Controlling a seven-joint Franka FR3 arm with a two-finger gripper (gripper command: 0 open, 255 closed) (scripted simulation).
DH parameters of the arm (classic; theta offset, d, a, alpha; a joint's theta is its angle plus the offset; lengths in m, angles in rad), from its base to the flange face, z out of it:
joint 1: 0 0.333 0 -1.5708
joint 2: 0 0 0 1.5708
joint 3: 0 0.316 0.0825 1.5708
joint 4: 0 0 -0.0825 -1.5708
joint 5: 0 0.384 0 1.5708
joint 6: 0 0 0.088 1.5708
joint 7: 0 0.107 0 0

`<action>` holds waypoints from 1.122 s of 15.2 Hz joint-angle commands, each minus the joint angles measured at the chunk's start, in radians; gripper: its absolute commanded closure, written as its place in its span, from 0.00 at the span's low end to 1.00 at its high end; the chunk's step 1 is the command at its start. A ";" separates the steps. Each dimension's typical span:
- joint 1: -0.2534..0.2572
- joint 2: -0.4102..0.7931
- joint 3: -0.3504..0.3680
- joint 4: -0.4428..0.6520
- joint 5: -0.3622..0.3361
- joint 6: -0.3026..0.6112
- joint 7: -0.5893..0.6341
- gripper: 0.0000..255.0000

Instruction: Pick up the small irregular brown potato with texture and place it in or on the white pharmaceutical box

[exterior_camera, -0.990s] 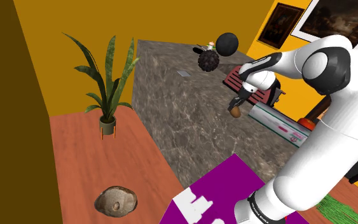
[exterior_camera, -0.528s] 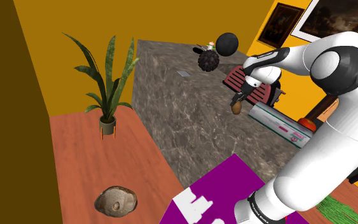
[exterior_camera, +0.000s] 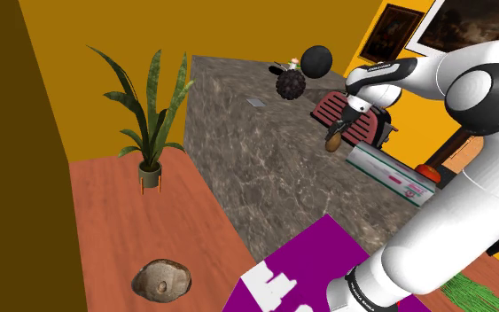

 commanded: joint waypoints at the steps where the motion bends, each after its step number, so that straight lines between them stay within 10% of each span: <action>1: 0.000 -0.010 -0.001 0.017 -0.009 -0.025 0.008 1.00; 17: -0.019 -0.068 -0.024 0.144 -0.059 -0.200 0.012 1.00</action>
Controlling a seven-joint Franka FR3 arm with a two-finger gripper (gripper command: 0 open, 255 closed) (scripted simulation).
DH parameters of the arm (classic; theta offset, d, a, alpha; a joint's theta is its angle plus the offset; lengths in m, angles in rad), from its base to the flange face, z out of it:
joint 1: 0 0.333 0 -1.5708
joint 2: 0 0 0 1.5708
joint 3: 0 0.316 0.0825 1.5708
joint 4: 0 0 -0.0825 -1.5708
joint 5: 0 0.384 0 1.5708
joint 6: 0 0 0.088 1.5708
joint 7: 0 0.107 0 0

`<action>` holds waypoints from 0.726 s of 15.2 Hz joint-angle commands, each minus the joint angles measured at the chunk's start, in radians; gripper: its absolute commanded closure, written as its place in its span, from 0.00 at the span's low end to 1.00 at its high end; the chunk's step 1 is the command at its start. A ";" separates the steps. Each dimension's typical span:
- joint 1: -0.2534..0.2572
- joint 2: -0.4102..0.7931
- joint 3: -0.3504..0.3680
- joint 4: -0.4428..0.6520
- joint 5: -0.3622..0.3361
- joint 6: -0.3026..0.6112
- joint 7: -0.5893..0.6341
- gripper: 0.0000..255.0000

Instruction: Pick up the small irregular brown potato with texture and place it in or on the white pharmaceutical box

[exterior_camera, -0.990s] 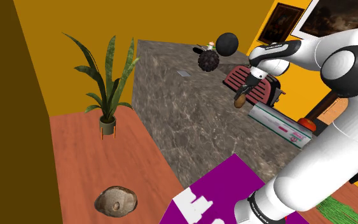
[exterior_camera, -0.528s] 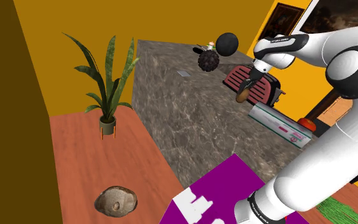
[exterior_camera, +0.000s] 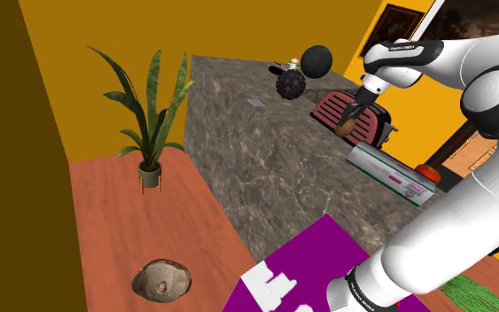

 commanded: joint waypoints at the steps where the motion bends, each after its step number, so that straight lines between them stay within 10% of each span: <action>1: -0.021 0.000 -0.021 0.003 0.000 -0.009 -0.042 1.00; 11: -0.155 0.077 -0.144 0.081 0.048 -0.068 -0.305 1.00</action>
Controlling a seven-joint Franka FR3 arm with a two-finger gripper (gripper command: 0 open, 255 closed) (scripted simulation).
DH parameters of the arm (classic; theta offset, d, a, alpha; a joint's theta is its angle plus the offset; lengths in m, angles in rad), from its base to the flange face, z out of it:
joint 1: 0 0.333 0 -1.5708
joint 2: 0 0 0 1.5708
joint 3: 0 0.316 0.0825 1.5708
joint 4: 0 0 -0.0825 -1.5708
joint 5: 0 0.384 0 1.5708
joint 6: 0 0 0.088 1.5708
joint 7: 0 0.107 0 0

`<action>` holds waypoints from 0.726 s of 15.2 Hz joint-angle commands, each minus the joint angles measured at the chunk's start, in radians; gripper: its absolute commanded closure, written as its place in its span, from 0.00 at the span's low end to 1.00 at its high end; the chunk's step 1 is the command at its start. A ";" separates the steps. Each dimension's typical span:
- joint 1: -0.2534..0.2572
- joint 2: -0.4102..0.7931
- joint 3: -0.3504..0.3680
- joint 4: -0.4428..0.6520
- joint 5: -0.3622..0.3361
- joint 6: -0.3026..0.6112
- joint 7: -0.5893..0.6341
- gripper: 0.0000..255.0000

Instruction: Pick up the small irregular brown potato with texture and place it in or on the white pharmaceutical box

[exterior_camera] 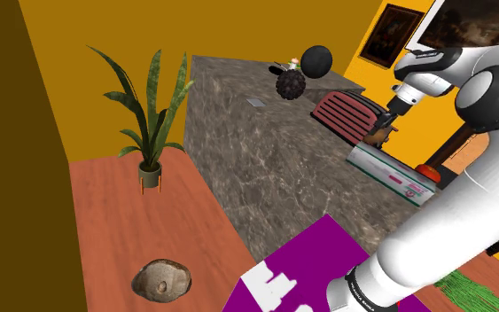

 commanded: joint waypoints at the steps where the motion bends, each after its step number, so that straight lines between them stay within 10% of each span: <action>1: -0.034 0.035 -0.025 0.033 0.024 -0.017 -0.064 1.00; 11: -0.253 0.248 -0.090 0.243 0.168 -0.128 -0.345 1.00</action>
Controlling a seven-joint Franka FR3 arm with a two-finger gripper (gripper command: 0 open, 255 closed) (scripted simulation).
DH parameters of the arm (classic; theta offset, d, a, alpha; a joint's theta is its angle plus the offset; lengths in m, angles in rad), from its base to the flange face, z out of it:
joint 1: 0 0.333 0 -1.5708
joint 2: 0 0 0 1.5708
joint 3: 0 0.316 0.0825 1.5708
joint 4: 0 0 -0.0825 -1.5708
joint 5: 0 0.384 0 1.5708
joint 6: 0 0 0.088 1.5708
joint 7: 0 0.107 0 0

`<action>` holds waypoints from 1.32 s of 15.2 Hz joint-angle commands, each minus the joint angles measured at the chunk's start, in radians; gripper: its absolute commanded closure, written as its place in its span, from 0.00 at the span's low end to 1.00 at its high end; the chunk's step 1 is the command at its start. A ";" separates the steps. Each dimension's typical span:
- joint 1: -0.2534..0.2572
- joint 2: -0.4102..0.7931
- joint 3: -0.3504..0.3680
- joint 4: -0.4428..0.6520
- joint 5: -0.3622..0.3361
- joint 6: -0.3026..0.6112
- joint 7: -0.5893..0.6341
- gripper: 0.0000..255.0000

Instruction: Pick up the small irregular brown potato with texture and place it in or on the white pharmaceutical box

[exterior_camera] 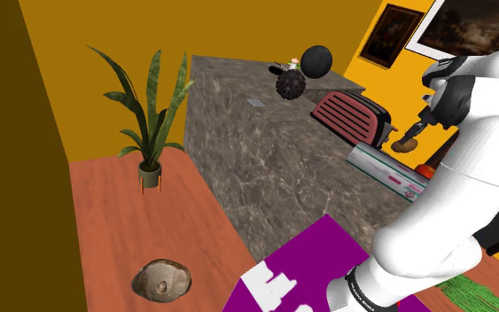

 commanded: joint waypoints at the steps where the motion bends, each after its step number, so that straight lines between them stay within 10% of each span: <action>1: -0.027 0.028 0.000 0.018 0.019 -0.003 -0.030 1.00; 20: -0.026 0.065 0.017 -0.109 0.058 0.144 -0.071 1.00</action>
